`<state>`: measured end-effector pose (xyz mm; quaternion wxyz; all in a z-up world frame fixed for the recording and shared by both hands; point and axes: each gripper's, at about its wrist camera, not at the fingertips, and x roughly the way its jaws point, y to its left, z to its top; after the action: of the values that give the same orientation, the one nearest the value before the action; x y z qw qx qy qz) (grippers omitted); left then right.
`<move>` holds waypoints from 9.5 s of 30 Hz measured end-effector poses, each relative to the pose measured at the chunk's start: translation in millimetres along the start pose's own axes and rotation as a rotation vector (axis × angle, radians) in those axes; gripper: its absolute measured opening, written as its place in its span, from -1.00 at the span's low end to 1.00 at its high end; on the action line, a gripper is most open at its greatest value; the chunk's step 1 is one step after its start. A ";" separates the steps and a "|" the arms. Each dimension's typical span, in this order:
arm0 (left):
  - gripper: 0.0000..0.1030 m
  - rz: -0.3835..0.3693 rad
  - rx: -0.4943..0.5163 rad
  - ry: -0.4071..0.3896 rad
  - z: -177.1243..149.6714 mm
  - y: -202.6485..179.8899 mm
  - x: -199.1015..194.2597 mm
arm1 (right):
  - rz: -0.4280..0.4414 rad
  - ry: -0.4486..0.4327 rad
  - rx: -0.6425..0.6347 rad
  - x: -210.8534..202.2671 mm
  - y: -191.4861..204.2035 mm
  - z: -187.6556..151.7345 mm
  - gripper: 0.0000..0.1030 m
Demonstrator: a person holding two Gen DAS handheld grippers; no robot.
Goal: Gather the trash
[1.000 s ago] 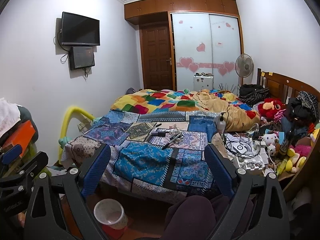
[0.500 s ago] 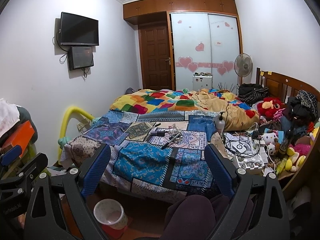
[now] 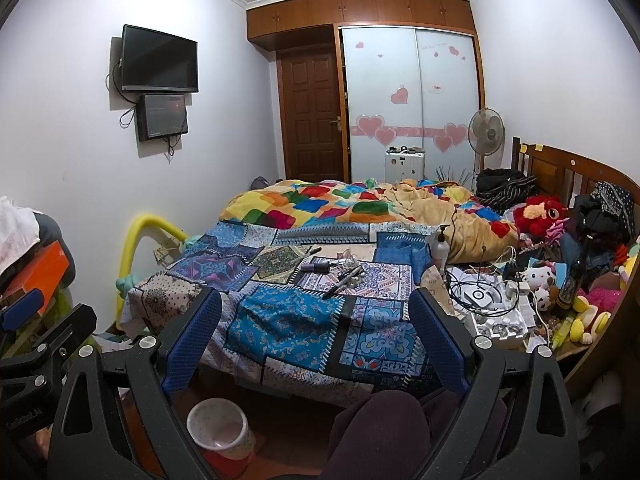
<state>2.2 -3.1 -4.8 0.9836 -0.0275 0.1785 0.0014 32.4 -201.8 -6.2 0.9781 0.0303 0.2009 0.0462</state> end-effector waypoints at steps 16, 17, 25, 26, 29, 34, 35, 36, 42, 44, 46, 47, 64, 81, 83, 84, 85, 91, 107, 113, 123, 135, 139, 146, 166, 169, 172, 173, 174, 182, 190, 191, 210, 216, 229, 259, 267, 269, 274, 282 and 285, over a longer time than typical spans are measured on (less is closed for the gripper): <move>1.00 -0.001 0.000 0.000 -0.5 1.2 -0.4 | -0.001 -0.001 -0.002 -0.7 0.9 0.1 0.81; 1.00 0.000 -0.001 0.000 -0.3 0.5 -0.2 | 0.000 -0.001 -0.002 -0.7 0.5 0.6 0.81; 1.00 0.000 -0.005 0.003 -0.2 2.6 -1.4 | 0.002 0.001 -0.005 -0.8 1.4 2.3 0.81; 1.00 0.000 -0.006 0.004 -0.1 2.5 -0.8 | 0.003 0.002 -0.006 -0.4 1.5 3.2 0.81; 1.00 -0.001 -0.009 0.004 0.1 2.5 0.9 | 0.010 0.008 -0.012 1.4 2.7 6.4 0.81; 1.00 0.000 -0.015 0.002 4.8 0.6 13.2 | 0.021 0.015 -0.031 12.0 2.5 6.6 0.81; 1.00 0.001 -0.014 0.002 6.3 -0.3 17.3 | 0.020 0.015 -0.034 14.4 2.2 7.4 0.81; 1.00 0.002 -0.014 0.001 8.6 -1.2 21.8 | 0.019 0.015 -0.035 17.9 0.8 9.5 0.81; 1.00 -0.002 -0.008 0.001 27.7 -7.2 58.6 | 0.020 0.043 -0.001 46.3 -10.7 17.1 0.81; 1.00 -0.001 0.003 -0.002 33.1 -10.8 70.9 | 0.018 0.056 0.006 60.2 -14.9 20.8 0.81; 1.00 -0.003 0.012 -0.001 39.4 -15.5 89.1 | 0.010 0.061 0.006 71.2 -17.3 22.3 0.81; 1.00 -0.008 0.015 0.003 41.7 -16.8 97.0 | 0.003 0.062 0.003 79.8 -20.0 24.8 0.81; 0.82 -0.024 -0.057 0.182 58.6 -37.1 311.0 | -0.017 0.144 -0.114 237.0 -81.6 49.1 0.81; 0.75 -0.064 -0.094 0.427 6.5 -65.9 506.6 | 0.126 0.409 0.021 406.6 -153.3 21.6 0.68; 0.75 -0.071 -0.104 0.450 1.1 -70.1 523.8 | 0.130 0.426 0.022 422.5 -154.2 19.6 0.59; 0.75 -0.075 -0.111 0.465 -3.5 -72.6 533.7 | 0.139 0.445 0.029 429.3 -153.4 15.5 0.53; 0.75 -0.075 -0.112 0.475 -6.9 -75.0 541.2 | 0.149 0.458 0.037 434.7 -155.7 13.8 0.50; 0.75 -0.132 -0.082 0.539 -33.7 -92.1 572.5 | 0.207 0.555 0.076 457.7 -152.2 -12.8 0.03; -0.10 -0.334 0.070 0.660 -83.0 -159.7 587.7 | 0.241 0.632 0.057 471.1 -165.2 -32.9 -0.29; -0.79 -0.332 0.127 0.646 -85.5 -163.6 586.6 | 0.276 0.633 0.056 472.2 -159.2 -32.3 -0.29; -0.79 -0.295 0.044 0.556 -62.4 -135.1 566.7 | 0.282 0.625 0.074 502.2 -149.8 -23.7 -0.29; -0.79 -0.231 0.010 0.556 -55.9 -112.8 560.0 | 0.329 0.630 0.105 495.5 -140.4 -22.3 -0.82; -0.79 -0.215 -0.009 0.554 -52.8 -104.2 553.2 | 0.350 0.600 0.072 481.2 -129.8 -13.5 -0.90; -0.79 -0.191 -0.032 0.557 -40.3 -86.4 535.7 | 0.351 0.576 -0.008 464.6 -106.1 -0.9 -0.93; -0.79 -0.028 -0.088 0.413 18.3 -3.0 373.7 | 0.474 0.435 -0.122 336.1 -17.4 65.2 -0.93; -0.79 0.010 -0.104 0.398 19.2 12.8 343.7 | 0.510 0.425 -0.149 312.7 1.7 65.9 -0.93; -0.79 0.045 -0.118 0.388 15.9 27.4 314.5 | 0.540 0.419 -0.184 290.2 22.7 62.2 -0.93; -0.79 0.056 -0.121 0.384 14.6 32.3 305.5 | 0.547 0.419 -0.191 284.9 27.0 60.9 -0.93; -0.79 0.067 -0.125 0.382 12.4 37.6 295.9 | 0.558 0.420 -0.205 277.8 34.4 58.0 -0.93; -0.79 0.152 -0.174 0.399 -12.6 75.3 240.2 | 0.631 0.450 -0.269 239.2 83.3 28.9 -0.93; -0.79 0.209 -0.243 0.486 -59.3 113.8 218.6 | 0.671 0.538 -0.337 231.5 136.1 -20.3 -0.93; -0.79 0.214 -0.252 0.501 -66.1 117.6 219.5 | 0.675 0.559 -0.346 235.1 142.3 -29.9 -0.93; -0.79 0.267 -0.499 0.916 -243.1 185.8 305.9 | 0.632 0.933 -0.464 328.9 210.6 -187.2 -0.92; -0.79 0.289 -0.589 1.024 -292.9 203.1 331.4 | 0.605 1.054 -0.455 358.9 221.1 -235.8 -0.92; -0.79 0.346 -0.810 1.116 -372.8 239.8 364.0 | 0.560 1.113 -0.578 389.5 239.0 -293.2 -0.92; -0.39 0.373 -0.744 0.893 -288.8 241.6 299.0 | 0.612 0.950 -0.552 363.8 223.1 -244.3 -0.89; -0.39 0.385 -0.608 0.750 -218.1 215.4 255.6 | 0.625 0.777 -0.517 321.4 192.7 -183.1 -0.89; -0.39 0.377 -0.585 0.713 -202.5 206.5 245.0 | 0.632 0.720 -0.505 306.4 183.0 -162.4 -0.89; -0.39 0.374 -0.501 0.612 -159.2 174.5 215.0 | 0.641 0.573 -0.474 270.9 161.2 -112.9 -0.89; -0.39 0.356 -0.373 0.458 -88.1 125.0 186.9 | 0.636 0.353 -0.356 221.7 113.2 -34.9 -0.88; -0.39 0.331 -0.320 0.395 -58.1 100.2 184.1 | 0.603 0.275 -0.326 207.9 90.2 -9.3 -0.88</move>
<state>152.9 92.5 -129.1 0.8994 -0.1522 0.3660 0.1843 211.9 -90.5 -88.9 0.8763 -0.0748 0.3024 0.3674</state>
